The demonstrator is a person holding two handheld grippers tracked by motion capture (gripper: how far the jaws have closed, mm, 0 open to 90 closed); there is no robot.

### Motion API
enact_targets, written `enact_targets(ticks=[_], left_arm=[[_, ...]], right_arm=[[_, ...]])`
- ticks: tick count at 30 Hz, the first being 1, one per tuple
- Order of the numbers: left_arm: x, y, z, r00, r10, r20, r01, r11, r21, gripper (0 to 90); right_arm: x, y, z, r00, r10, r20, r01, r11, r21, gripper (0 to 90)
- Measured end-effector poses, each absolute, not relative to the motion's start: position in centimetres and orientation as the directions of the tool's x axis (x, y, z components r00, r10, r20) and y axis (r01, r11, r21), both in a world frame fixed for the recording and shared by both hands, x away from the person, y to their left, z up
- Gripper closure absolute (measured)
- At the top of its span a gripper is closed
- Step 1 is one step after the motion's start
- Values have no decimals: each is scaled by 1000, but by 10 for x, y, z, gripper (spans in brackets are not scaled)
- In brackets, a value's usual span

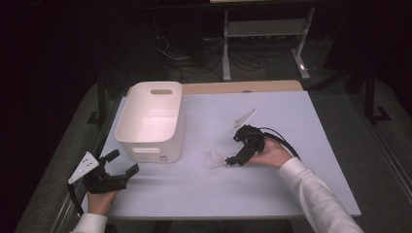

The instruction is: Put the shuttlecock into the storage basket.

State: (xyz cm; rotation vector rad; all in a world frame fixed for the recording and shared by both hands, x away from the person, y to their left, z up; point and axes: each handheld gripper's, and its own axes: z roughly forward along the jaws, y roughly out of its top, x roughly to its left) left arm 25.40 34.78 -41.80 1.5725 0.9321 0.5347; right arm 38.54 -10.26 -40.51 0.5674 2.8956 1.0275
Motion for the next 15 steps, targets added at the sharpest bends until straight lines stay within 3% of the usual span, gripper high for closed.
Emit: enact_targets(ticks=[15], left_arm=[[254,348,-418,581,800,-151,267,-12,964,0]], right_arm=[[385,-99,-416,-943,322,81,309,759,573,0]])
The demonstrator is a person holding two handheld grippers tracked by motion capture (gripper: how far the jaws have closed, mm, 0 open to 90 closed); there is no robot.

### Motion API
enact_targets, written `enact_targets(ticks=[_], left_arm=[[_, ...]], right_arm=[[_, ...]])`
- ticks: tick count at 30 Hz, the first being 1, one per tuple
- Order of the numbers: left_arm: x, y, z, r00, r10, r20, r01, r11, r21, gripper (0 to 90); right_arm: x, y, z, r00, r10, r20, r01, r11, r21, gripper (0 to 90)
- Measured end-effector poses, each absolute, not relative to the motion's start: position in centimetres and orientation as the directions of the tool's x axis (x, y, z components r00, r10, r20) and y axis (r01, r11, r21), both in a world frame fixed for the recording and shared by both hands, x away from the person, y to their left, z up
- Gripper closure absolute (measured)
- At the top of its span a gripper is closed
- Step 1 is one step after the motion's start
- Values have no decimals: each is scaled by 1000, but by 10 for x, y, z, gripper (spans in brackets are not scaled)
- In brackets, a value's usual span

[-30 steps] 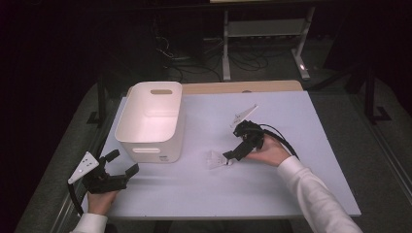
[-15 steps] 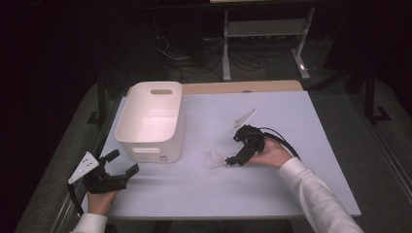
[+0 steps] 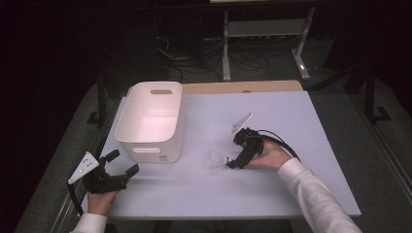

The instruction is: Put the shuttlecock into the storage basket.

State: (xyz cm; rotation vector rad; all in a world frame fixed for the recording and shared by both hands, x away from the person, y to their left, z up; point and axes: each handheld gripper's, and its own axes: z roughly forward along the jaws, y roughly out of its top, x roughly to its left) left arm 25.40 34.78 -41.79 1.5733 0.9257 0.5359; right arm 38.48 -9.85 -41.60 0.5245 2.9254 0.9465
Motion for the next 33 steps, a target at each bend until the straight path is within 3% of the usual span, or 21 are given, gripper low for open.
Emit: enact_targets(ticks=[6,33], left_arm=[[254,348,-418,580,800,-152,267,-10,964,0],[254,348,-418,581,800,-149,267,-14,964,0]], right_arm=[[385,-97,-420,-945,317,85,308,766,564,0],[380,-91,-432,-975,214,60,211,806,553,442]])
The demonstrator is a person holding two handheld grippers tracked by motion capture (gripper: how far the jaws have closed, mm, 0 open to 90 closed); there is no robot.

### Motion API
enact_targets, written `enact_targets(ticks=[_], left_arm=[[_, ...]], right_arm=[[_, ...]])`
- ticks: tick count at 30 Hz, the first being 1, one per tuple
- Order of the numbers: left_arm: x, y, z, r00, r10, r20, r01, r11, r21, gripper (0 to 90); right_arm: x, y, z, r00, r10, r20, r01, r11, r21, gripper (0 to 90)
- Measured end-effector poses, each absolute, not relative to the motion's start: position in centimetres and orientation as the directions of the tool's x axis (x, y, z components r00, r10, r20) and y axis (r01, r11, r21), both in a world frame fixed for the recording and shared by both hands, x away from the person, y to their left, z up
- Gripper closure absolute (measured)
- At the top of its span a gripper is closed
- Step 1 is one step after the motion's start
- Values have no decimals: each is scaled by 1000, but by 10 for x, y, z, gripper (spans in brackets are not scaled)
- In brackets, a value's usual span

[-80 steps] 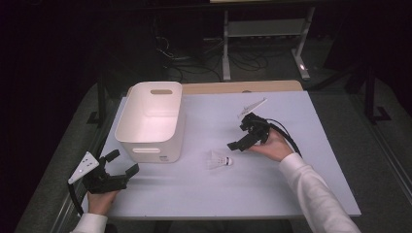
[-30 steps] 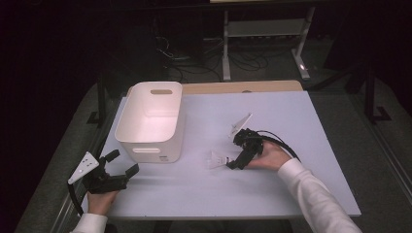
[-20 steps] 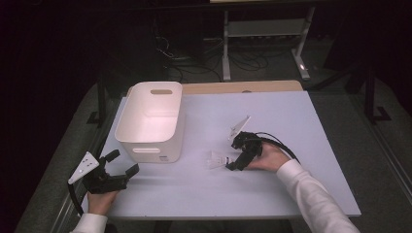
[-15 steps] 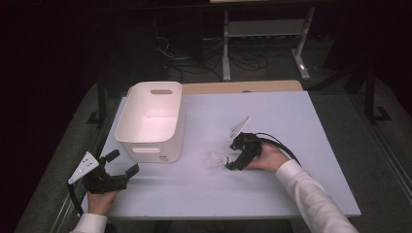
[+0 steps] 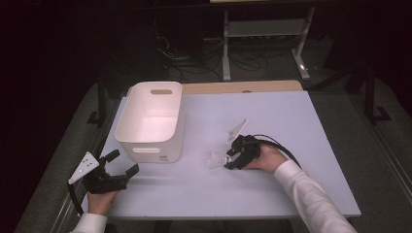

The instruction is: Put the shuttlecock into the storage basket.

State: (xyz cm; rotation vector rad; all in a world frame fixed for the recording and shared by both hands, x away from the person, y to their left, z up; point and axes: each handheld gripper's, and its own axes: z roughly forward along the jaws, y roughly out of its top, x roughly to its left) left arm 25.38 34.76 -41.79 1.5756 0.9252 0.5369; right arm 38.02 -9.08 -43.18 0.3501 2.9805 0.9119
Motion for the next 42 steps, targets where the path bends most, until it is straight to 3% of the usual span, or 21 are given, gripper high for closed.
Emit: enact_targets(ticks=[15,42], left_arm=[[254,348,-418,580,800,-150,268,-14,963,0],[254,347,-418,579,801,-154,271,-11,962,0]], right_arm=[[378,-90,-433,-981,191,42,182,811,556,613],[380,-102,-411,-967,245,64,232,758,609,629]])
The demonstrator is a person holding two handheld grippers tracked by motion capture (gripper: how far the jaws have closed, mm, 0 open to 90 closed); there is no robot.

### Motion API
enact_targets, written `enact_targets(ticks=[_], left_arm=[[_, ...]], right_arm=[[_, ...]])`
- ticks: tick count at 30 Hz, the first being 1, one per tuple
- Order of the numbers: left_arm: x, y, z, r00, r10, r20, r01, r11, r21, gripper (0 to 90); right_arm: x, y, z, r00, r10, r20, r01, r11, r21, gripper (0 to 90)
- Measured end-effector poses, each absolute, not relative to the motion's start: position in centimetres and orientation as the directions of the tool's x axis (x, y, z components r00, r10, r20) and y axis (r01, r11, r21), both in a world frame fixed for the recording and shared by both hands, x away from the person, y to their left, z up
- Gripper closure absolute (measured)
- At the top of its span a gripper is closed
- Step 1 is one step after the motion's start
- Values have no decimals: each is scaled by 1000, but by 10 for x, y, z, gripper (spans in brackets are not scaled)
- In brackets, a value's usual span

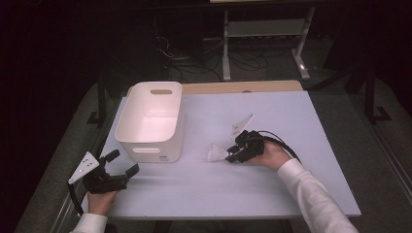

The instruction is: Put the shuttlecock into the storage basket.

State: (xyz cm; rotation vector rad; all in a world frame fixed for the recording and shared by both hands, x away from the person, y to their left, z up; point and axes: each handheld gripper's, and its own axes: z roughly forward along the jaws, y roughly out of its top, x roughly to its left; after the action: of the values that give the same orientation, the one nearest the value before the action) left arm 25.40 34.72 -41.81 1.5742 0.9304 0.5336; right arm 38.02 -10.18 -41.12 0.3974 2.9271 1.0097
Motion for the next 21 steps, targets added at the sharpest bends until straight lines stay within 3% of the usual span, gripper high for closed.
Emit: enact_targets(ticks=[10,21], left_arm=[[254,347,-418,577,802,-154,271,-10,963,0],[254,347,-418,578,801,-157,270,-6,963,0]], right_arm=[[384,-110,-395,-959,268,90,256,688,679,629],[381,-104,-374,-961,269,65,240,693,680,629]])
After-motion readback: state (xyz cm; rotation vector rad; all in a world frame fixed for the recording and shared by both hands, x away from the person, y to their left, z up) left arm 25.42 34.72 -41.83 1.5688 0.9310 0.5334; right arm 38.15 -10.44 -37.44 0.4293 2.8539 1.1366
